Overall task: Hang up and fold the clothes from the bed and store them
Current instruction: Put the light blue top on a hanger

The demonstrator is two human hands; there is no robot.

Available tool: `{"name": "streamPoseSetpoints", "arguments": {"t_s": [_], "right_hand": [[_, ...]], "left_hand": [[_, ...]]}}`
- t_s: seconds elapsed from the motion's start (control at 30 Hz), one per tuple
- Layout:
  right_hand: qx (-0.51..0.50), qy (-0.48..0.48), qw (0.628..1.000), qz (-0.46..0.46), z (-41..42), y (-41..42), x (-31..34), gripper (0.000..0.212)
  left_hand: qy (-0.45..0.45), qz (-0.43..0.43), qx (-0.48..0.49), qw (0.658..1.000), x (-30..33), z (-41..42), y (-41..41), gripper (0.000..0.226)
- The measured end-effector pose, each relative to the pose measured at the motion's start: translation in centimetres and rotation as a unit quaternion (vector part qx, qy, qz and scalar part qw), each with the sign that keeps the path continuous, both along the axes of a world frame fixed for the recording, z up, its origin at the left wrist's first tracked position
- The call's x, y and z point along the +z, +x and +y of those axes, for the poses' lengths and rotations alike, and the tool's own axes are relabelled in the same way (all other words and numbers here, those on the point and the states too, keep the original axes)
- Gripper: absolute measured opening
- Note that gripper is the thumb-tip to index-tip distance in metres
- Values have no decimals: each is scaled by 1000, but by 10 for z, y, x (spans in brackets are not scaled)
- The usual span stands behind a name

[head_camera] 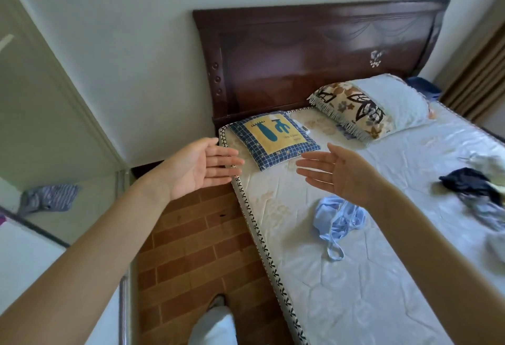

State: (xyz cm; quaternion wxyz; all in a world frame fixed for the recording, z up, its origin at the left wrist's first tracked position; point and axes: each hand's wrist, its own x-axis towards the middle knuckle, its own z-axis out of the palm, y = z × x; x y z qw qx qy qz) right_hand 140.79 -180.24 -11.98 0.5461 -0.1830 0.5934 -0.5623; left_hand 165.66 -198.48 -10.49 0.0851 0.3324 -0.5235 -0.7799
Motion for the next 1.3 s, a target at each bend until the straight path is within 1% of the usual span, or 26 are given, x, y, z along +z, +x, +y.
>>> {"name": "streamPoseSetpoints", "arguments": {"t_s": [0.1, 0.3, 0.5, 0.7, 0.93, 1.17, 1.3], "right_hand": [[-41, 1, 999, -14, -24, -11, -3, 50], [-100, -6, 995, -27, -83, -22, -10, 49], [-173, -13, 983, -54, -100, -28, -29, 49], [-280, 15, 956, -84, -73, -41, -60, 49], [-379, 52, 917, -111, -26, -66, -93, 48], [-454, 40, 879, -142, 23, -112, -116, 47], [-478, 44, 866, -142, 46, -136, -138, 48]], "left_hand": [[-8, -4, -37, 999, 0, -41, -22, 50], [-18, -11, -81, 996, 1, -126, -53, 49], [-15, -33, -158, 987, -10, -168, -105, 49], [9, -63, -250, 966, -39, -166, -175, 49], [25, -110, -326, 939, -78, -135, -255, 48], [6, -147, -392, 908, -102, -88, -350, 47], [-6, -163, -413, 896, -121, -58, -393, 44]]}}
